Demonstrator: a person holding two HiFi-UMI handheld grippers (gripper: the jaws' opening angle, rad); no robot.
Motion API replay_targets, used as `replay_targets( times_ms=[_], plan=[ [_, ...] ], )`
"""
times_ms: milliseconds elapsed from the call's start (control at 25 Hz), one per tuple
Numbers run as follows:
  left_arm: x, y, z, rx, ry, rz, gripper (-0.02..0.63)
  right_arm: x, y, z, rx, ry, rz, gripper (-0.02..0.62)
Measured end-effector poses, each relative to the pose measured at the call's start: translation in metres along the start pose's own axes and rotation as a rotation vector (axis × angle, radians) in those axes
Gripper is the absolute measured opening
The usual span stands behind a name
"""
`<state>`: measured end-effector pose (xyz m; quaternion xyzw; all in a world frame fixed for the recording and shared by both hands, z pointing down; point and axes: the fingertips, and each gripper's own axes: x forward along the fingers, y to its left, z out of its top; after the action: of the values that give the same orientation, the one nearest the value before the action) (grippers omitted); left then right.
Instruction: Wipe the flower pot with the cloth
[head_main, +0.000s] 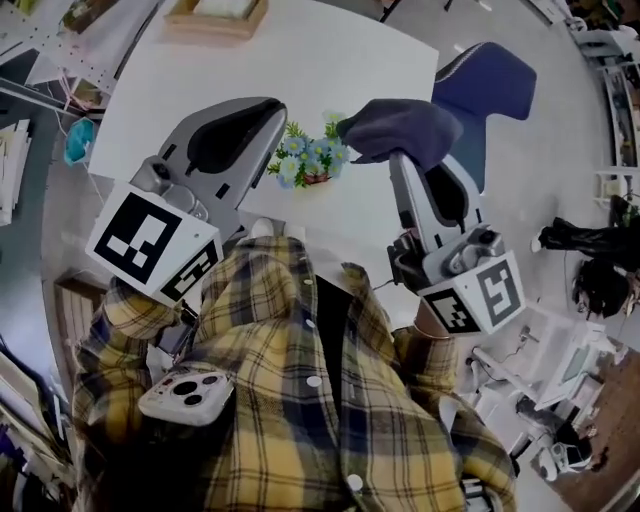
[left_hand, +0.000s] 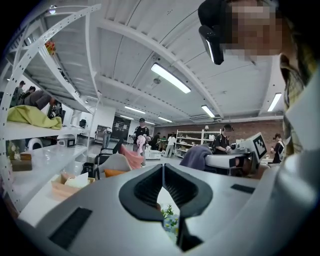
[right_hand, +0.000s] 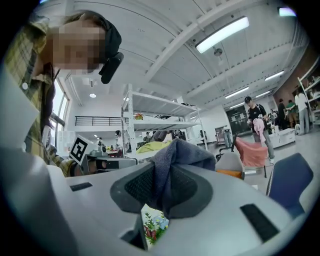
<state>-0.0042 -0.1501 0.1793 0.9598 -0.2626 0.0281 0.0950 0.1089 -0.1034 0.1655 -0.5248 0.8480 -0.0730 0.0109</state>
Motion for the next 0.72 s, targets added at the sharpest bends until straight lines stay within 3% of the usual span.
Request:
replay_targets(
  times_ms=[720],
  plan=[
    [-0.006,0.0,0.004,0.042,0.01,0.014,0.006,0.013,0.005,0.0,-0.018,-0.006,0.01,0.062]
  ],
)
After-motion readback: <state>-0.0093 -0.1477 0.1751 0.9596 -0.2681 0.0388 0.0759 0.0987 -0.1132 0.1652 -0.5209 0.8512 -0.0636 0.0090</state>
